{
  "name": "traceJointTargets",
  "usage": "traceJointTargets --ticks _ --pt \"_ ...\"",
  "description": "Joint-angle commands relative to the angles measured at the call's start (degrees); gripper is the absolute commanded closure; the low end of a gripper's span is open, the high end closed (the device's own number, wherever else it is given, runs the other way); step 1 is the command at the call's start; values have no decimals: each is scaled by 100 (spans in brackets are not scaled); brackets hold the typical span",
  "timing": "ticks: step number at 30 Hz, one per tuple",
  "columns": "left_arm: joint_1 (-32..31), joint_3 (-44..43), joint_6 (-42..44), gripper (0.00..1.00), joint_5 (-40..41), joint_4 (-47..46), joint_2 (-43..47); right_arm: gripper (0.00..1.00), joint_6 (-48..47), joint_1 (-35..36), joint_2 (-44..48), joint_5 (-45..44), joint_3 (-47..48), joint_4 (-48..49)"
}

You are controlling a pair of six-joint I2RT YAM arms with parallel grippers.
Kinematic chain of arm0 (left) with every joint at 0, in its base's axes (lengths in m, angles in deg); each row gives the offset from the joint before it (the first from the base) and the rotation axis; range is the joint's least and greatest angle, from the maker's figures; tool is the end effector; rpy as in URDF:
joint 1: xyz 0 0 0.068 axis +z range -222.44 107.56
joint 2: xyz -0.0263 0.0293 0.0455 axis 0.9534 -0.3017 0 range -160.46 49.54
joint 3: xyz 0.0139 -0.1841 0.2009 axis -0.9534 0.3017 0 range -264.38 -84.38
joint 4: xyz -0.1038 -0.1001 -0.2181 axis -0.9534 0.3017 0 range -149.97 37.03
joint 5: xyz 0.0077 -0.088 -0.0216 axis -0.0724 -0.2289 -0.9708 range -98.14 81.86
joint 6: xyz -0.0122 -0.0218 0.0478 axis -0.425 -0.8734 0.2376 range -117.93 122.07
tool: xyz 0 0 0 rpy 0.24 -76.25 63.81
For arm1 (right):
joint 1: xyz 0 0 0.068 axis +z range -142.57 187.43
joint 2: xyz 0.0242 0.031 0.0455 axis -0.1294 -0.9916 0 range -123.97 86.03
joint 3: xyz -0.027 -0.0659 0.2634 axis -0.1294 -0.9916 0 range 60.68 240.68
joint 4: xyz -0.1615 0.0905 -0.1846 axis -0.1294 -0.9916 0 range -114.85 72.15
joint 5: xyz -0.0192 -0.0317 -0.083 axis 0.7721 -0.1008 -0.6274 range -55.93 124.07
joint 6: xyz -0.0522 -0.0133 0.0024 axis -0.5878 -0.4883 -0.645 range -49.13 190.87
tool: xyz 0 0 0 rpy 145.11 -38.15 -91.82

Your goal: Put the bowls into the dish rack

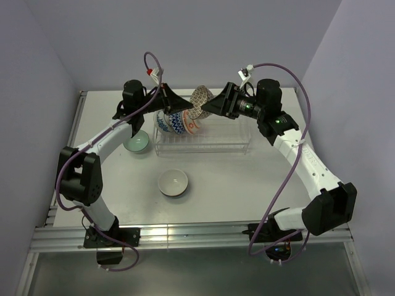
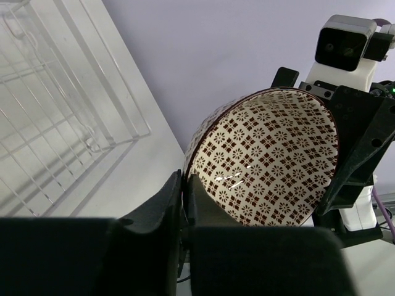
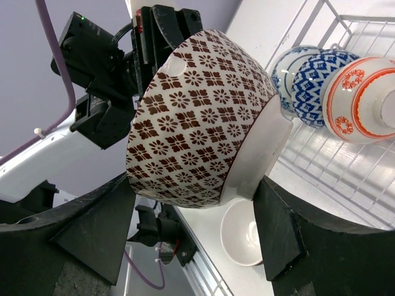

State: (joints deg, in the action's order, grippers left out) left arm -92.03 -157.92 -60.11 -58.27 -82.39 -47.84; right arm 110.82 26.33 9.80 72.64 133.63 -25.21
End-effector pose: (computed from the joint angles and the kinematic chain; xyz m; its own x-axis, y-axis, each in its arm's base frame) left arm 0.3668 -0.1595 0.3288 -0.8403 -0.3027 -0.4498 0.4171 0.1691 -0.8930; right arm 0.2816 0.1198 0.3970 -0.6686 0.3018 -0.6796 -0.5264 0.4534 0.7193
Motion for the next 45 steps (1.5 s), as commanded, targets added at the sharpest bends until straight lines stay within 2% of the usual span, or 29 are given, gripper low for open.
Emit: traceJointTargets --ticks 1,3,6,7,10,12,13,14,16,18,22,23,27,34,37,45 --pt "-62 -38 196 86 -23 -158 211 85 40 35 38 160 132 472" --pt "-62 -47 267 77 -6 17 220 99 14 27 11 177 193 446" --pt "-53 -99 442 68 3 271 220 100 5 -26 -33 204 281 358" --pt "-53 -99 512 61 12 316 220 100 5 -61 -50 195 299 297" --pt "-10 -126 662 48 64 553 272 100 -74 -175 -42 178 378 226" --pt "34 -187 802 43 108 746 334 100 -171 -254 -68 186 448 156" --pt "87 -205 925 35 117 947 360 100 -197 -350 -77 186 466 68" --pt "131 -231 978 32 126 1036 387 100 -241 -386 -77 186 475 41" --pt "271 -275 1128 13 126 1273 457 100 -276 -474 -103 195 449 -37" --pt "473 -319 1268 1 109 1510 544 100 -495 -588 -155 108 466 -291" --pt "815 -538 1742 1 231 2003 729 100 -1145 -633 -401 -322 720 -967" --pt "886 -687 1891 1 301 2404 773 100 -1347 -633 -480 -410 843 -1091" --pt "1291 -925 2630 0 600 3075 1080 100 -1832 -589 -937 -1042 1283 -1795" --pt "2230 -776 3148 1 487 3612 1520 100 -2420 -379 -1631 -1720 1713 -2322" --pt "2407 -741 3273 0 434 3875 1591 100 -2596 -247 -1938 -1887 1915 -2463" --pt "2706 -266 3396 1 57 3806 1942 100 -2808 -18 -2642 -2178 2417 -2630"
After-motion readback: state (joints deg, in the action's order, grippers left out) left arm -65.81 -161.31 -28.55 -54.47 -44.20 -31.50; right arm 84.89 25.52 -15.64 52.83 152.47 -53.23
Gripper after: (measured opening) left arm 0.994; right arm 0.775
